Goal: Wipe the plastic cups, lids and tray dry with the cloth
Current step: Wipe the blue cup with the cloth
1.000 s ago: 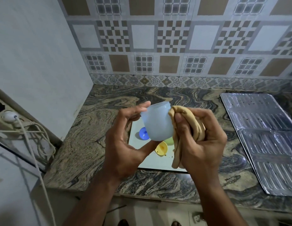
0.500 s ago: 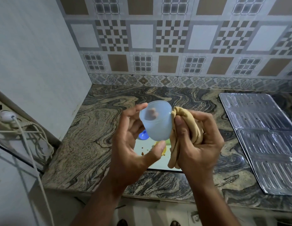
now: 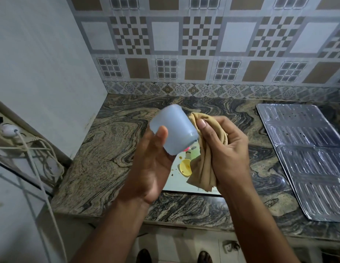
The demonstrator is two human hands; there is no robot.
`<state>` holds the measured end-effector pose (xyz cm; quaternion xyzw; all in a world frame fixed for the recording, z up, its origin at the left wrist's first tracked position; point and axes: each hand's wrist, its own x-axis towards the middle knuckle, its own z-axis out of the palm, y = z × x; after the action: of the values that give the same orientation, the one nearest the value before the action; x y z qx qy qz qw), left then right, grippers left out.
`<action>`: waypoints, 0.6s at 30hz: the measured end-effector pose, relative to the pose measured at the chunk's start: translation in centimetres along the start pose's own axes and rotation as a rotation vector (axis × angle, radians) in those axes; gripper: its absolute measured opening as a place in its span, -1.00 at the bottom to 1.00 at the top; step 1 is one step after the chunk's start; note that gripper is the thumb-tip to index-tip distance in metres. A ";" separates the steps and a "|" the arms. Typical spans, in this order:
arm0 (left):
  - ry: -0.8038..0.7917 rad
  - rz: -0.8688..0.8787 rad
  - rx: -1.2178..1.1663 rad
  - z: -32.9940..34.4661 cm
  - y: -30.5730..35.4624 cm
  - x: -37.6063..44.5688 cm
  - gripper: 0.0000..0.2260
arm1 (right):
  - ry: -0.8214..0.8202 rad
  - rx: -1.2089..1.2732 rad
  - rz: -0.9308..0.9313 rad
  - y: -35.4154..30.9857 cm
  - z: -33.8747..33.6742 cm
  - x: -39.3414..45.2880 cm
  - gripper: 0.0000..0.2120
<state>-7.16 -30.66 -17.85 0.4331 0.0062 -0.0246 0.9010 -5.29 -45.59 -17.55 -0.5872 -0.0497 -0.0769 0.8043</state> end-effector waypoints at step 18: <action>0.300 -0.035 -0.247 -0.8 -1.4 1.2 -0.47 | 0.103 -0.091 0.140 4.5 1.9 -2.8 -0.75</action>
<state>-6.04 -30.95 -19.48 0.3178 0.1510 0.0258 0.9357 -7.17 -42.26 -21.63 -0.6203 0.0363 -0.0528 0.7817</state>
